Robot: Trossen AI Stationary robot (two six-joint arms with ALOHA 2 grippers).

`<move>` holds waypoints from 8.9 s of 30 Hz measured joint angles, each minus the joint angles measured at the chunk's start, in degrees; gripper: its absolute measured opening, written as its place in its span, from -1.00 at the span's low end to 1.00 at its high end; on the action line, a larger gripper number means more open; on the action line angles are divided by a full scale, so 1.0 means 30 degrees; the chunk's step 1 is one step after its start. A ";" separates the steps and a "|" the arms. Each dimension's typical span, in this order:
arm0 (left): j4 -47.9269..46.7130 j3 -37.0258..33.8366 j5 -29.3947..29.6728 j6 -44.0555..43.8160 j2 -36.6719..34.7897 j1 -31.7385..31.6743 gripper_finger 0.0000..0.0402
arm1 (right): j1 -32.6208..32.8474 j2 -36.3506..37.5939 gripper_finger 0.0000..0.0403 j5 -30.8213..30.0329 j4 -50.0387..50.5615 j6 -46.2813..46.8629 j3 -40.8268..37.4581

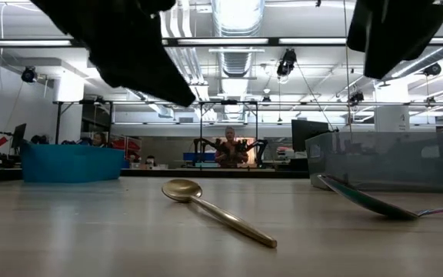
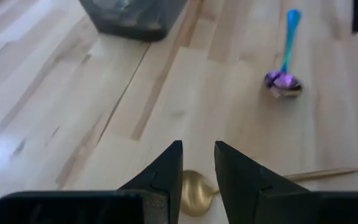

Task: Sort silverware by color (type)
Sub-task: Put the gold spoon into the black bin

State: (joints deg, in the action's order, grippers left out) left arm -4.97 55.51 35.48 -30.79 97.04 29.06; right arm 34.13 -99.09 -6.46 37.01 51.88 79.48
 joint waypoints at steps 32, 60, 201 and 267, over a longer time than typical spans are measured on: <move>0.6667 -0.4358 -0.0034 0.0117 0.1972 -0.0533 -0.15 | -0.0638 -0.1704 -0.04 -0.5976 -0.2175 -0.2486 -0.0081; 0.0066 -0.4838 0.7494 0.5262 -0.6315 0.0443 -0.15 | -0.3950 -0.8478 -0.04 -0.3160 0.1203 -0.1496 0.7631; -0.1432 -0.5270 0.8982 0.7825 -1.0275 0.0960 -0.15 | -0.6710 -0.1569 -0.95 -0.5142 0.9483 -1.6329 0.6373; -0.1472 -0.5274 0.8971 0.7817 -1.0275 0.0960 -0.15 | -1.1555 1.0331 -0.94 -0.2963 -0.2009 -1.8805 -1.4841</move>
State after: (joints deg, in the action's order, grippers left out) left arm -9.39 39.69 62.39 -7.33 66.22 31.94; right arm -0.54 -68.10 -15.35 30.98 -4.53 34.96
